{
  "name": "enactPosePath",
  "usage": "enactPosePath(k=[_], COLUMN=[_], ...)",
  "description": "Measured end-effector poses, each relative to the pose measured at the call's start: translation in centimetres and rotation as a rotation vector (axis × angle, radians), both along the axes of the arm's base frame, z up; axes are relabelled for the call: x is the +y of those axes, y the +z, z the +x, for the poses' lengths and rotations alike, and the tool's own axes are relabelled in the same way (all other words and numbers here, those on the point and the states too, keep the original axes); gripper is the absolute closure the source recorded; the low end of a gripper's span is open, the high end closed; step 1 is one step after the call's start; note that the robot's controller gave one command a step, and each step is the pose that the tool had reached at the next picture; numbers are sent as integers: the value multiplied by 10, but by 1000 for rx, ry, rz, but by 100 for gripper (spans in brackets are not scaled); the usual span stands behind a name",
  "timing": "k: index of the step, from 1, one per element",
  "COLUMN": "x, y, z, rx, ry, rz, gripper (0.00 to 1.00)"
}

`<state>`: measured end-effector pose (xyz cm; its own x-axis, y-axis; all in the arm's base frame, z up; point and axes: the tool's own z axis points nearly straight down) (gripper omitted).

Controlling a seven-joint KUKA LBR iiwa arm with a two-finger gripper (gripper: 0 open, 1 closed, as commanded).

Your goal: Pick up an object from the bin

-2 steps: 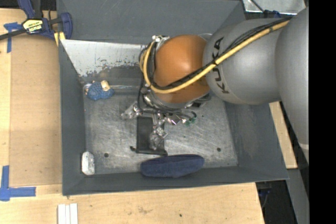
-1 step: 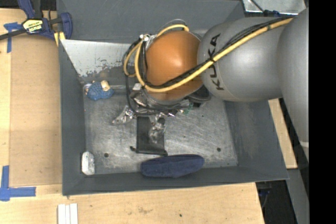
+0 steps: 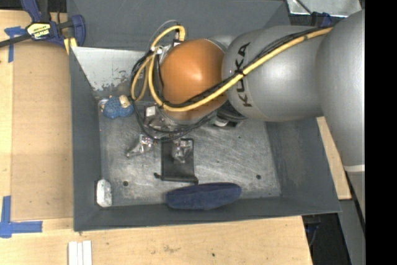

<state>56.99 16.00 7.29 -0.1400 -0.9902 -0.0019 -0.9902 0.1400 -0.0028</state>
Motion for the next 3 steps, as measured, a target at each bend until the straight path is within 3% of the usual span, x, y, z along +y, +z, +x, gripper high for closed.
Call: enactPosePath(k=[1, 2, 3], x=[-27, -25, -23], y=[1, 3, 8], z=[-25, -25, -23], rx=[-7, -9, -3], ry=[395, 394, 392], rz=[4, 6, 2], gripper=[0, 100, 100])
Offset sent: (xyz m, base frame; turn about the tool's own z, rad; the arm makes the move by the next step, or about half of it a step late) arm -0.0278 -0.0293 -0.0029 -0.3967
